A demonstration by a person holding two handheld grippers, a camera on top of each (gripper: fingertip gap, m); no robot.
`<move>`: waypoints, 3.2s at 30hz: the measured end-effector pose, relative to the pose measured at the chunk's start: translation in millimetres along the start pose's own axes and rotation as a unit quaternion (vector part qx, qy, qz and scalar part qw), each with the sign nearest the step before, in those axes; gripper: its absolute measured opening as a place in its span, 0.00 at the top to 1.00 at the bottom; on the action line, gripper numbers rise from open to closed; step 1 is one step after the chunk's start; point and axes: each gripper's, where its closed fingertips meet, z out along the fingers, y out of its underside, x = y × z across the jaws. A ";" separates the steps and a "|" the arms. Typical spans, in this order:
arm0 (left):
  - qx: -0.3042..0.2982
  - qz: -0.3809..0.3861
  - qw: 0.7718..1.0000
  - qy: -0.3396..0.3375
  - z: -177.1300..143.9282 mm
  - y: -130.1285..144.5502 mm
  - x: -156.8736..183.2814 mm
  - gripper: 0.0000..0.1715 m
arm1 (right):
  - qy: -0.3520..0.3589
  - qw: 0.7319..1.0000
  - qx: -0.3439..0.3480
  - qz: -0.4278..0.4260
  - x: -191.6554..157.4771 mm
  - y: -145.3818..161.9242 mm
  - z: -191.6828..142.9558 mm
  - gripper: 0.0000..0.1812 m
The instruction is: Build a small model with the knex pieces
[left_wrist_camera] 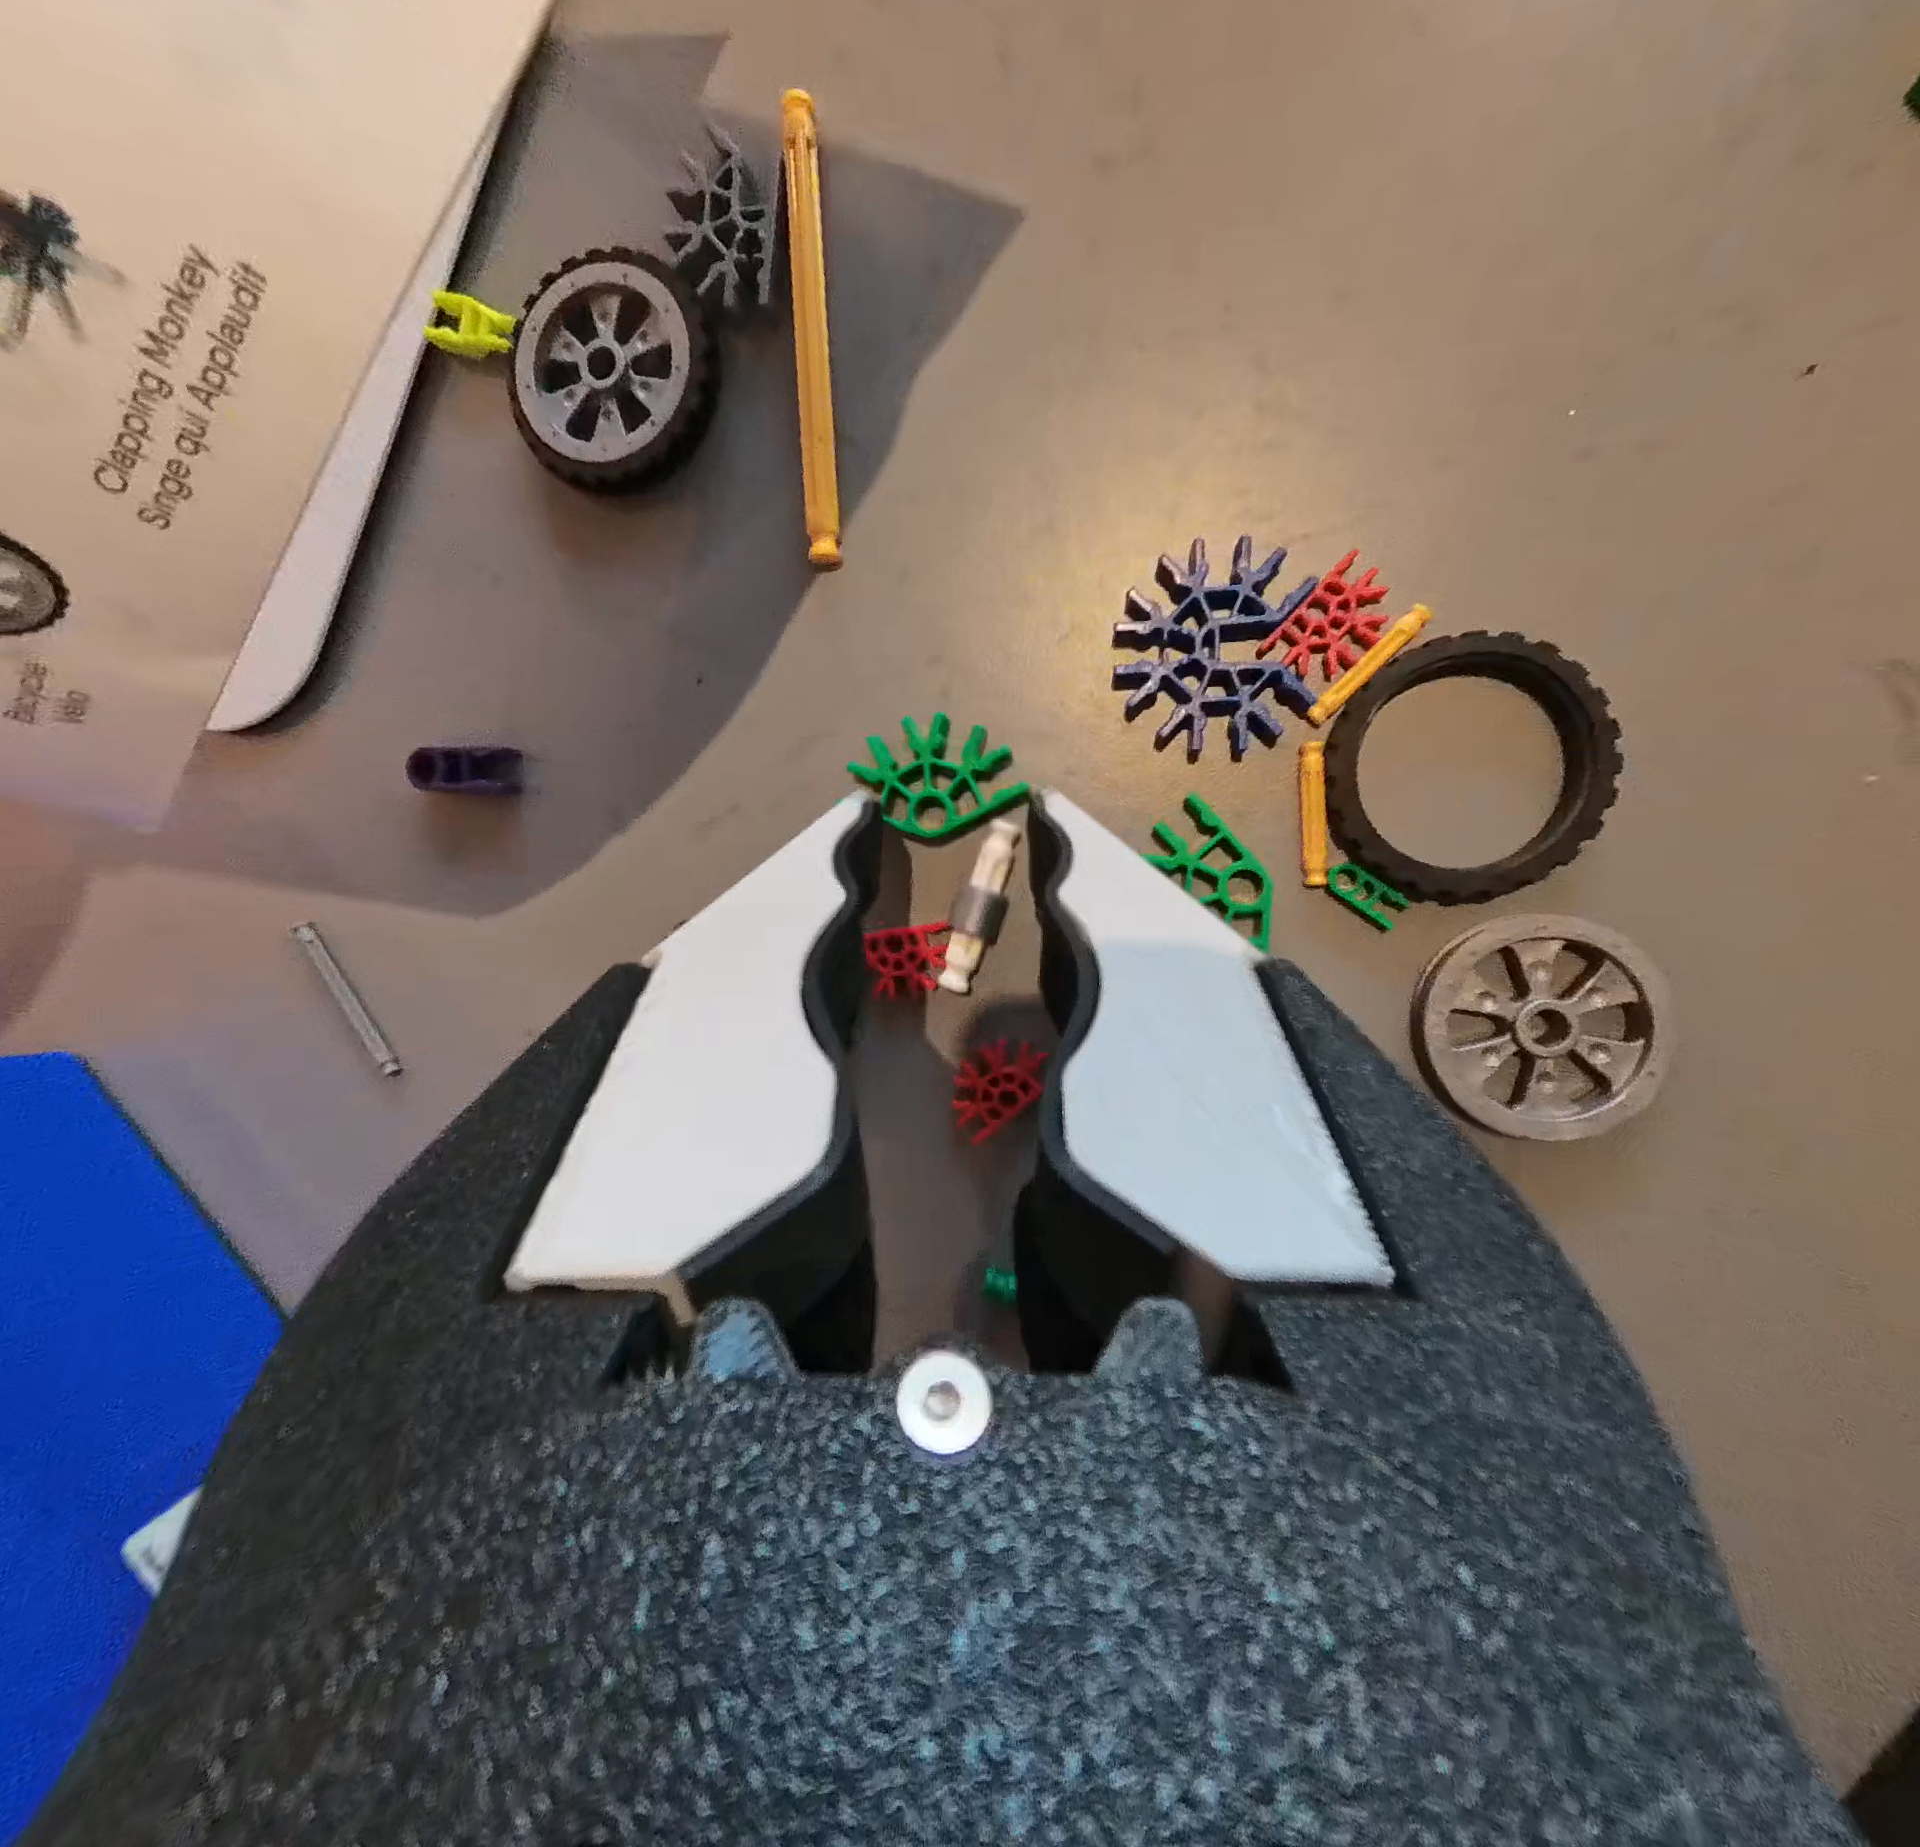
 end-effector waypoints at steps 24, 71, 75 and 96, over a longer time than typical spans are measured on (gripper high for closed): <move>0.020 -0.016 1.000 -0.001 8.4 -9.3 -5.7 0.90 | -0.006 1.000 0.010 0.009 4.1 3.7 -2.3 0.90; 0.011 -0.006 1.000 -0.005 13.8 -21.5 -4.2 0.79 | 0.021 0.999 0.028 0.005 8.9 1.0 -15.4 0.90; 0.015 -0.032 0.999 0.016 15.5 -21.5 -4.2 0.80 | 0.021 0.999 0.028 0.006 8.7 0.7 -14.1 0.90; 0.040 -0.010 0.999 0.026 14.0 -28.9 1.5 0.93 | 0.021 0.999 0.025 0.006 11.2 -0.9 -12.2 0.90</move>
